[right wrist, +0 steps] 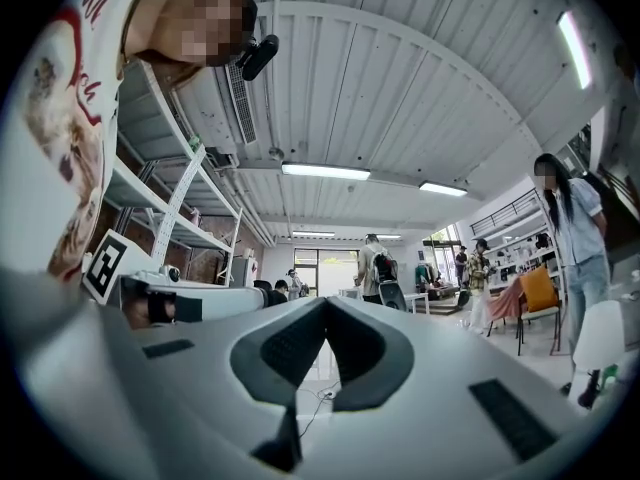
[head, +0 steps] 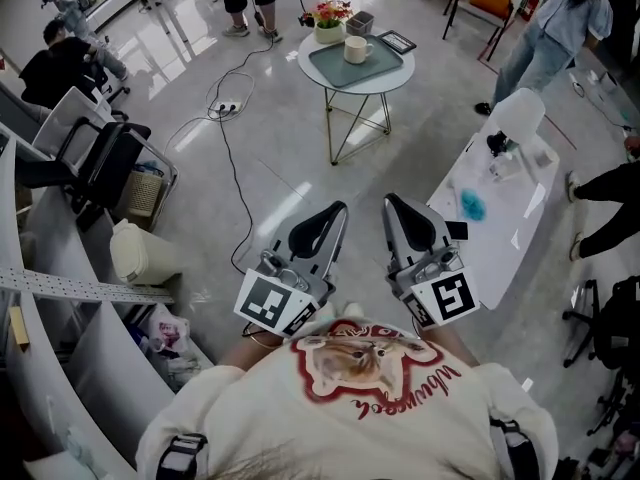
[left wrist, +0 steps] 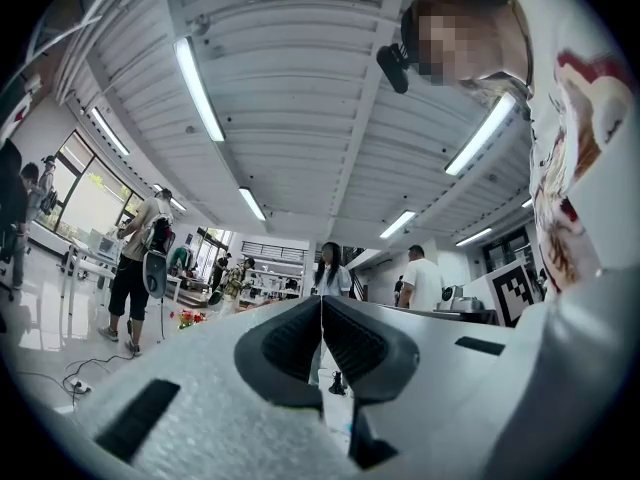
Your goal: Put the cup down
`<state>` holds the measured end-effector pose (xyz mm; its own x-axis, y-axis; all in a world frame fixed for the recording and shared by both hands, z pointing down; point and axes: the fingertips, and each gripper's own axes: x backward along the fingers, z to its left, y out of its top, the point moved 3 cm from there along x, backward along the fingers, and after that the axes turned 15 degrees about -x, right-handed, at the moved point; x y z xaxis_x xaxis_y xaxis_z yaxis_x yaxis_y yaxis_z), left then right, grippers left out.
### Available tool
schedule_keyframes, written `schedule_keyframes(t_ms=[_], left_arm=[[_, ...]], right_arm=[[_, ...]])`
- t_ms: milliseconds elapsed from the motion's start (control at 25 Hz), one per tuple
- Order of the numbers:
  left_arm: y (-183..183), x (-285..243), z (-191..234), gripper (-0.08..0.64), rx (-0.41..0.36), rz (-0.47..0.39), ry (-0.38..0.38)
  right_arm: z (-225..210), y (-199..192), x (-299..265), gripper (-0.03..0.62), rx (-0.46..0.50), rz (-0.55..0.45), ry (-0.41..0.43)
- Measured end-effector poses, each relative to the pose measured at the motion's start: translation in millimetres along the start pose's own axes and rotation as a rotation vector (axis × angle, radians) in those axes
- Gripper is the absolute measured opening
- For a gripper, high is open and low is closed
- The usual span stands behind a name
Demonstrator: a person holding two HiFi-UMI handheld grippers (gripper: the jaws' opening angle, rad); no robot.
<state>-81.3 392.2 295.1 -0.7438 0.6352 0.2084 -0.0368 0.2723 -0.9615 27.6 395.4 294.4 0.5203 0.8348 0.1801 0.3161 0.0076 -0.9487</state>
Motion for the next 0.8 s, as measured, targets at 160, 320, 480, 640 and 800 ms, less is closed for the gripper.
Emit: schedule_keyframes(t_ms=[160,320,480,640,800], left_arm=[[-2,1,-4,0.017,-0.003,0.010,0.007],[-3,2,-4,0.017,-0.004,0.010,0.017],[-1,4,-6,0.017,-0.008,0.007,0.014],[1,8,-5,0.017,-0.010,0.006,0.018],[0,12,-2,0.017,-0.010,0.004,0.025]], right_arm=[[-1,-1,3,0.028,-0.008,-0.001,0.006],[0,-2,3,0.028,-0.008,0.002,0.014],[3,-1,3,0.028,-0.006,0.003,0.021],[7,-2,2,0.028,-0.005,0.004,0.025],[12,-6,-1,0.028,-0.003,0.006,0.035]])
